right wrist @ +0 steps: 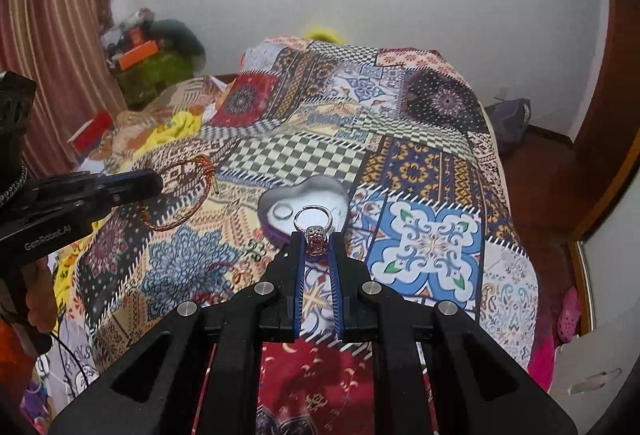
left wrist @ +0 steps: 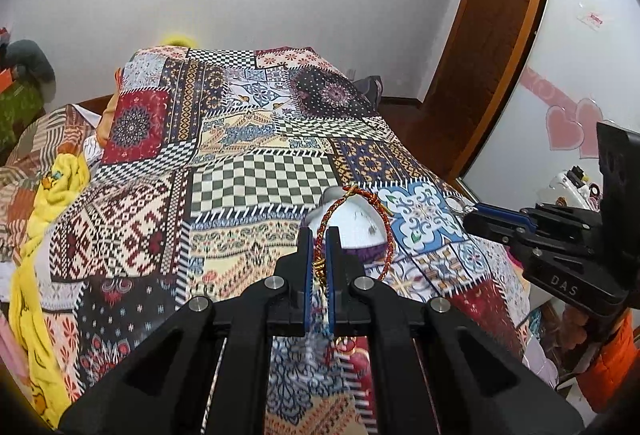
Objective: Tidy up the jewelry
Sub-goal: 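Carry the bracelet and pendant over the heart tin with both tools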
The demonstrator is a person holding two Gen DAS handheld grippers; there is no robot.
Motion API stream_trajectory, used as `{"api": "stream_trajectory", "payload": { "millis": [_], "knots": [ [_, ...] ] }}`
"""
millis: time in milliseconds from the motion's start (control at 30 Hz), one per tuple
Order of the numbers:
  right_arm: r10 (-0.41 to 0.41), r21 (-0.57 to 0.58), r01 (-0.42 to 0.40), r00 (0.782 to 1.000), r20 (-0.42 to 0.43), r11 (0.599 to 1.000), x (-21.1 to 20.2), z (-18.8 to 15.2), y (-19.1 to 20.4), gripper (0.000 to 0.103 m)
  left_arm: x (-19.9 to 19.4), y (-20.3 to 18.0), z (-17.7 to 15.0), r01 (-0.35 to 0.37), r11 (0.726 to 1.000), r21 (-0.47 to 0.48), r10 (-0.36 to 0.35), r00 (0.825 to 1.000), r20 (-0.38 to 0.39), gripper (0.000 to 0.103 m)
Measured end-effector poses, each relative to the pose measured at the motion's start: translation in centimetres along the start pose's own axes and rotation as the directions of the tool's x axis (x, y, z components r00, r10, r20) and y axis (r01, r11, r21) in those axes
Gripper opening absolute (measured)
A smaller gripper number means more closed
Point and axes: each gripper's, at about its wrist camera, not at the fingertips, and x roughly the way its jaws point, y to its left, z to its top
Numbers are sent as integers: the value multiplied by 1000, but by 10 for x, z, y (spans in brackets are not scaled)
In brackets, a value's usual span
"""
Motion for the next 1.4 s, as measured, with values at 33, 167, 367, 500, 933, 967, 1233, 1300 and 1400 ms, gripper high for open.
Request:
{"api": "stream_trajectory", "payload": {
  "millis": [33, 167, 367, 500, 933, 967, 1233, 1300, 1400],
  "knots": [
    [0, 3, 0, 1000, 3, 1000, 1, 1, -1, 10, 3, 0, 3, 0, 1000, 2, 0, 1000, -1, 4],
    [6, 12, -6, 1000, 4, 1000, 8, 3, -5, 10, 17, -2, 11, -2, 1000, 15, 3, 1000, -7, 4],
    [16, 24, -15, 1000, -9, 1000, 23, 6, -10, 10, 40, -1, 17, -1, 1000, 22, 1, 1000, -30, 4],
    [23, 30, -22, 1000, -18, 999, 32, 8, -13, 10, 58, 1, 19, 0, 1000, 21, 1, 998, -56, 4],
    [46, 51, -43, 997, -55, 998, 63, 11, -20, 10, 109, 2, 17, 18, 999, 41, -12, 990, -139, 4],
    [49, 49, -46, 997, -56, 998, 65, 11, -20, 10, 111, 1, 17, 19, 999, 44, -13, 990, -142, 4],
    [64, 21, -63, 993, -97, 998, 84, 13, -17, 10, 127, -7, 18, 34, 996, 78, -21, 986, -167, 4],
    [65, 20, -63, 992, -108, 998, 90, 14, -17, 10, 130, -8, 17, 34, 996, 85, -19, 985, -173, 4],
    [78, 19, -76, 989, -126, 997, 97, 15, -18, 10, 135, -7, 17, 36, 996, 82, -20, 983, -184, 4]
  ]
}}
